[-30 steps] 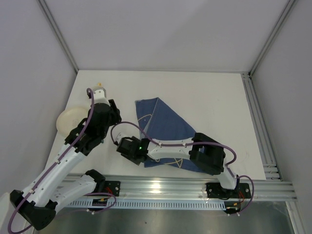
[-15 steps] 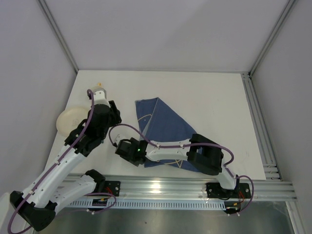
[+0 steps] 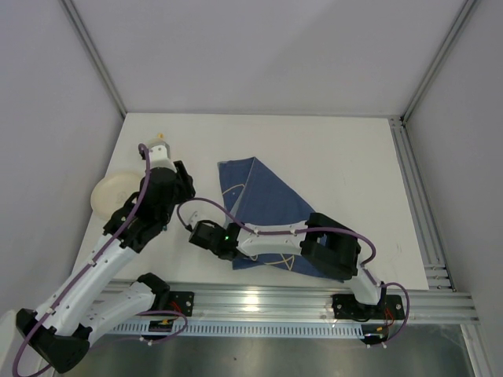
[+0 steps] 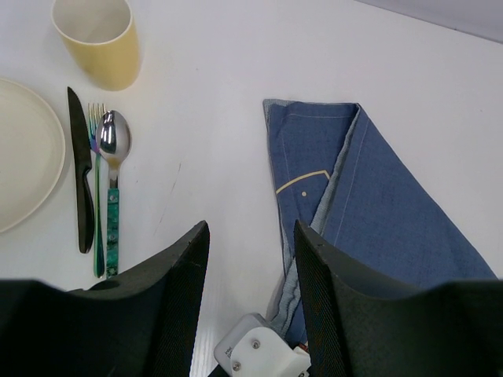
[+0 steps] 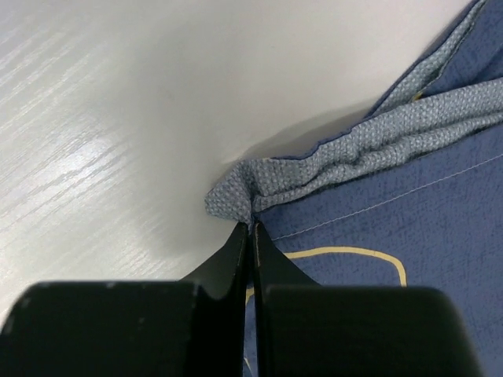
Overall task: Set the dinner table for one person
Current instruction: Flatten out the napkin at the center of the board.
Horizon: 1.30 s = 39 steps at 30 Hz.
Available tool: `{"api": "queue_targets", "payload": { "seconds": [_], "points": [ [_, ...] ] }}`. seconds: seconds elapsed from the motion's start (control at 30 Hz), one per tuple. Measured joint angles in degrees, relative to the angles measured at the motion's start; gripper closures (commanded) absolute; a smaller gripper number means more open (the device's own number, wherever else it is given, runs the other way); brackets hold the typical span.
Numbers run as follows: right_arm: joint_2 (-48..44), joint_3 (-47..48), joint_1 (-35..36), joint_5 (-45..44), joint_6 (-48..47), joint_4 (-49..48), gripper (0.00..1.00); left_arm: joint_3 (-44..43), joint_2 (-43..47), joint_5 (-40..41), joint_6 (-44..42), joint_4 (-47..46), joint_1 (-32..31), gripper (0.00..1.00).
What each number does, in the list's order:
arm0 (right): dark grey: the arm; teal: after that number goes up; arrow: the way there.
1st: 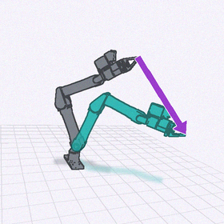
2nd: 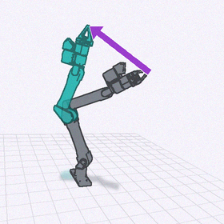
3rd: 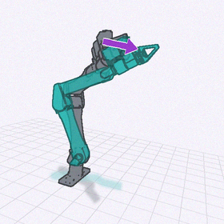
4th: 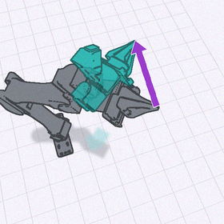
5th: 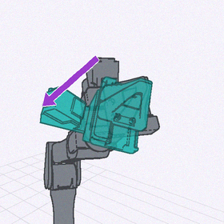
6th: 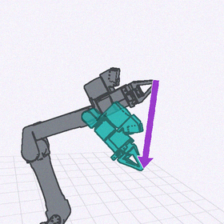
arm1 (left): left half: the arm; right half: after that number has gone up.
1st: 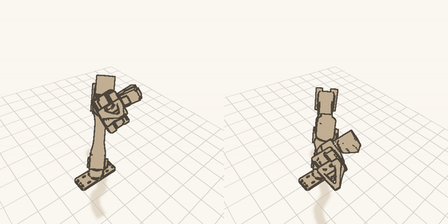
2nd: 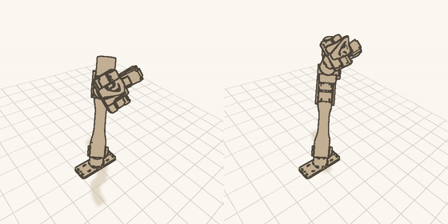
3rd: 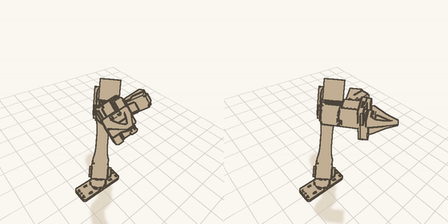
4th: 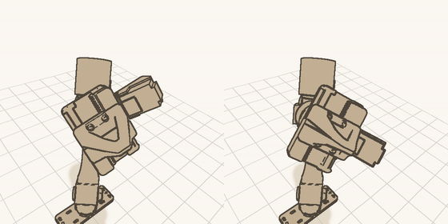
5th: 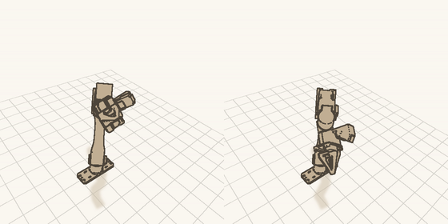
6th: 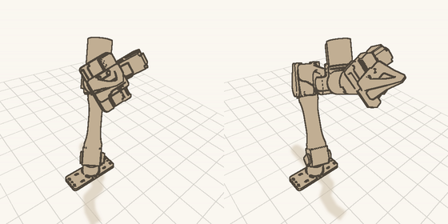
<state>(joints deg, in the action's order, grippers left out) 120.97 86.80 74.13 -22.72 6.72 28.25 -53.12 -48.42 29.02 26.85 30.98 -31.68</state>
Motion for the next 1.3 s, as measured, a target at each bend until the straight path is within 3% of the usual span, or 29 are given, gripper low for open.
{"api": "queue_targets", "payload": {
  "seconds": [0.27,0.47,0.9,1.3],
  "points": [
    [0.0,0.42,-0.24,-2.23,-0.96,1.51,1.0,0.0,0.11,0.22,0.0,-0.02,0.0,0.48],
    [-0.35,5.73,-3.15,-5.62,-5.05,7.5,1.0,-0.02,0.17,0.98,0.15,-2.78,0.11,0.48],
    [-8.63,13.05,-20.31,-9.4,-9.14,8.44,1.0,-0.15,-0.44,0.17,0.66,-4.33,0.17,0.49],
    [-8.81,19.67,-43.23,-9.81,-8.24,5.66,1.0,-0.07,-14.73,-10.4,5.31,-2.36,-0.07,0.51]
  ]
}}
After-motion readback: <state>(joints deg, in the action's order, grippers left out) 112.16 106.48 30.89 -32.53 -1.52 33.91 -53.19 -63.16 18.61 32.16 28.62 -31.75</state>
